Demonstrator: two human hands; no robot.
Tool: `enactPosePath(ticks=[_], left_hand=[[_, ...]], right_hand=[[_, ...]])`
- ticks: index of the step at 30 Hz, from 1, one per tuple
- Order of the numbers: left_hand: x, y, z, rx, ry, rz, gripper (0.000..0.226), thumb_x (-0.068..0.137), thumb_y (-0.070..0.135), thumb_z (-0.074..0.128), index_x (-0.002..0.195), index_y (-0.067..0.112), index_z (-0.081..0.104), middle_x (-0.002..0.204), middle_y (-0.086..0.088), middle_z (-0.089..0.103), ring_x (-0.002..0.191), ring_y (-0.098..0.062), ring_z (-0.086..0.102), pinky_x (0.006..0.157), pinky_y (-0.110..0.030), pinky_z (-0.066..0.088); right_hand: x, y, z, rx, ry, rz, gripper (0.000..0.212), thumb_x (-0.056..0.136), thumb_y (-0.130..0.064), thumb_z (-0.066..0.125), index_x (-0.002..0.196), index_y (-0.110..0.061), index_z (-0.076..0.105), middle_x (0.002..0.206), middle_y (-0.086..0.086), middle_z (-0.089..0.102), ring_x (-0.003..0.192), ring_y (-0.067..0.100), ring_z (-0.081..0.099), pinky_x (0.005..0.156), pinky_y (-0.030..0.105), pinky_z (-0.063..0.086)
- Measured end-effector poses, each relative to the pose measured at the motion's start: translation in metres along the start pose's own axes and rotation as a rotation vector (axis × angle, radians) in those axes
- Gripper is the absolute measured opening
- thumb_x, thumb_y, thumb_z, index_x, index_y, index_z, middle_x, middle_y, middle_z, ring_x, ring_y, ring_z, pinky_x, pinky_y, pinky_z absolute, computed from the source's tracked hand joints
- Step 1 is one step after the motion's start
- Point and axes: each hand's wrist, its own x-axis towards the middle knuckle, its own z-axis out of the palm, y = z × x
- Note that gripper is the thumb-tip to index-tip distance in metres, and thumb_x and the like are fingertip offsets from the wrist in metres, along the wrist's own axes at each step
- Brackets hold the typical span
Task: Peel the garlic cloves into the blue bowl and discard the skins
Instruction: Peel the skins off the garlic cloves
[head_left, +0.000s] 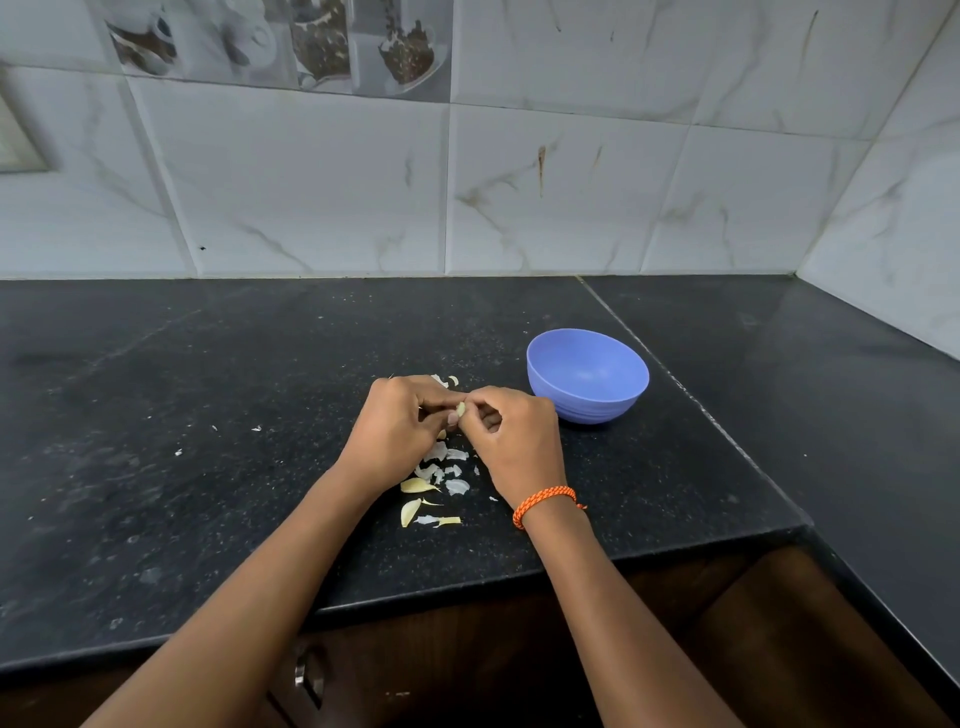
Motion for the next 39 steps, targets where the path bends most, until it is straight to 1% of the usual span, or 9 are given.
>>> enactPosePath(ticks=[5, 10, 18, 24, 27, 30, 33, 37, 39], left_hand=[[0.000, 0.000, -0.001, -0.006, 0.025, -0.014, 0.038, 0.093, -0.003, 0.079, 0.111, 0.029, 0.085, 0.088, 0.009, 0.078, 0.085, -0.014, 0.074, 0.077, -0.026, 0.058], [0.000, -0.002, 0.000, 0.026, 0.025, -0.024, 0.041, 0.093, -0.004, 0.077, 0.112, 0.032, 0.085, 0.086, 0.005, 0.077, 0.080, -0.018, 0.073, 0.076, -0.039, 0.060], [-0.001, 0.003, 0.000, 0.093, -0.015, 0.027, 0.044, 0.094, -0.006, 0.072, 0.115, 0.031, 0.085, 0.086, 0.008, 0.072, 0.081, -0.014, 0.068, 0.075, -0.042, 0.058], [-0.001, -0.002, -0.004, 0.038, -0.050, 0.036, 0.039, 0.096, -0.004, 0.073, 0.112, 0.030, 0.086, 0.086, 0.004, 0.073, 0.083, -0.019, 0.069, 0.076, -0.037, 0.055], [-0.001, -0.002, -0.005, -0.016, -0.041, 0.015, 0.039, 0.097, -0.003, 0.073, 0.114, 0.031, 0.085, 0.086, 0.003, 0.073, 0.086, -0.018, 0.070, 0.079, -0.032, 0.056], [0.000, -0.002, -0.003, 0.014, -0.035, 0.006, 0.038, 0.101, -0.002, 0.069, 0.115, 0.029, 0.085, 0.093, 0.004, 0.071, 0.088, -0.016, 0.069, 0.084, -0.033, 0.057], [0.001, -0.001, -0.001, 0.047, -0.034, 0.020, 0.029, 0.101, 0.002, 0.070, 0.103, 0.025, 0.087, 0.091, 0.006, 0.071, 0.085, -0.016, 0.069, 0.081, -0.040, 0.058], [0.001, 0.004, -0.001, -0.033, 0.076, -0.033, 0.009, 0.097, 0.018, 0.080, 0.096, 0.024, 0.086, 0.085, 0.007, 0.077, 0.079, -0.016, 0.074, 0.078, -0.041, 0.062], [0.001, 0.005, -0.001, -0.095, 0.080, -0.074, 0.007, 0.097, 0.019, 0.080, 0.091, 0.020, 0.084, 0.086, 0.006, 0.079, 0.077, -0.018, 0.076, 0.079, -0.045, 0.063]], right_hand=[[0.001, 0.001, 0.001, 0.060, -0.023, 0.011, 0.010, 0.097, -0.017, 0.072, 0.099, -0.015, 0.082, 0.083, -0.002, 0.079, 0.073, 0.011, 0.074, 0.067, 0.037, 0.064], [-0.001, 0.000, 0.003, -0.096, -0.060, -0.030, 0.017, 0.102, -0.025, 0.065, 0.108, -0.019, 0.079, 0.090, 0.000, 0.078, 0.076, 0.016, 0.072, 0.068, 0.043, 0.062], [-0.002, -0.002, 0.003, -0.208, -0.058, -0.036, 0.020, 0.102, -0.027, 0.060, 0.104, -0.016, 0.077, 0.086, 0.002, 0.074, 0.072, 0.021, 0.066, 0.065, 0.047, 0.058], [0.001, 0.001, -0.001, 0.027, -0.049, 0.004, 0.013, 0.098, -0.019, 0.069, 0.095, -0.015, 0.081, 0.081, -0.003, 0.076, 0.071, 0.013, 0.070, 0.066, 0.040, 0.061], [0.002, 0.002, -0.002, 0.181, -0.104, 0.127, 0.014, 0.103, -0.015, 0.066, 0.094, -0.014, 0.077, 0.081, -0.005, 0.076, 0.071, 0.008, 0.074, 0.069, 0.038, 0.064], [0.002, 0.000, -0.001, 0.220, -0.144, 0.178, 0.025, 0.111, -0.026, 0.057, 0.095, -0.016, 0.073, 0.081, -0.007, 0.075, 0.072, 0.008, 0.073, 0.070, 0.040, 0.064], [0.003, -0.002, -0.002, 0.252, -0.122, 0.193, 0.022, 0.105, -0.034, 0.067, 0.092, -0.018, 0.073, 0.079, -0.010, 0.075, 0.072, 0.009, 0.071, 0.068, 0.035, 0.064], [0.004, 0.002, -0.009, 0.371, -0.079, 0.253, 0.016, 0.103, -0.024, 0.071, 0.092, -0.013, 0.076, 0.073, -0.001, 0.073, 0.064, 0.014, 0.070, 0.059, 0.031, 0.060], [0.004, 0.002, -0.011, 0.435, -0.086, 0.285, 0.018, 0.104, -0.021, 0.069, 0.094, -0.009, 0.077, 0.073, 0.006, 0.073, 0.062, 0.015, 0.069, 0.057, 0.029, 0.056]])
